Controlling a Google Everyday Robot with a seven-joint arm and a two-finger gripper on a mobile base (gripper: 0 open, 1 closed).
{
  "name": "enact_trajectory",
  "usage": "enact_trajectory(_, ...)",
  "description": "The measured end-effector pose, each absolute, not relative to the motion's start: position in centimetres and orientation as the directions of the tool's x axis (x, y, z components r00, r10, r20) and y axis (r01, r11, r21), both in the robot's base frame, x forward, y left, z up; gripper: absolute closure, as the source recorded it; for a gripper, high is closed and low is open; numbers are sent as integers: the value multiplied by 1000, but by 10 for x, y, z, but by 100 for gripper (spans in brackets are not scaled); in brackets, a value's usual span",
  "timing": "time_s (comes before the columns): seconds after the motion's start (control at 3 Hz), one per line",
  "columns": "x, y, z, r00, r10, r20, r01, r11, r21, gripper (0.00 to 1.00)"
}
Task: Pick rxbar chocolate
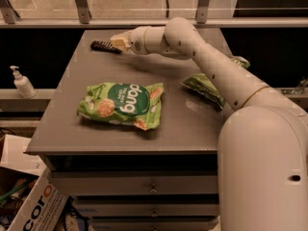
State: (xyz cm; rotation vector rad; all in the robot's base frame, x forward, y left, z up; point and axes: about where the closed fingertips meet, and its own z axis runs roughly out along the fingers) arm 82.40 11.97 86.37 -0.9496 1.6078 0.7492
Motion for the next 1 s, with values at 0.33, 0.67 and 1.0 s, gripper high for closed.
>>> enact_trajectory(0.33, 818, 114, 915, -12, -174, -985, -876, 477, -74, 100)
enact_trajectory(0.67, 814, 111, 943, 39, -171, -985, -875, 471, -116, 93)
enact_trajectory(1.0, 816, 109, 942, 32, -192, -981, -870, 478, -122, 77)
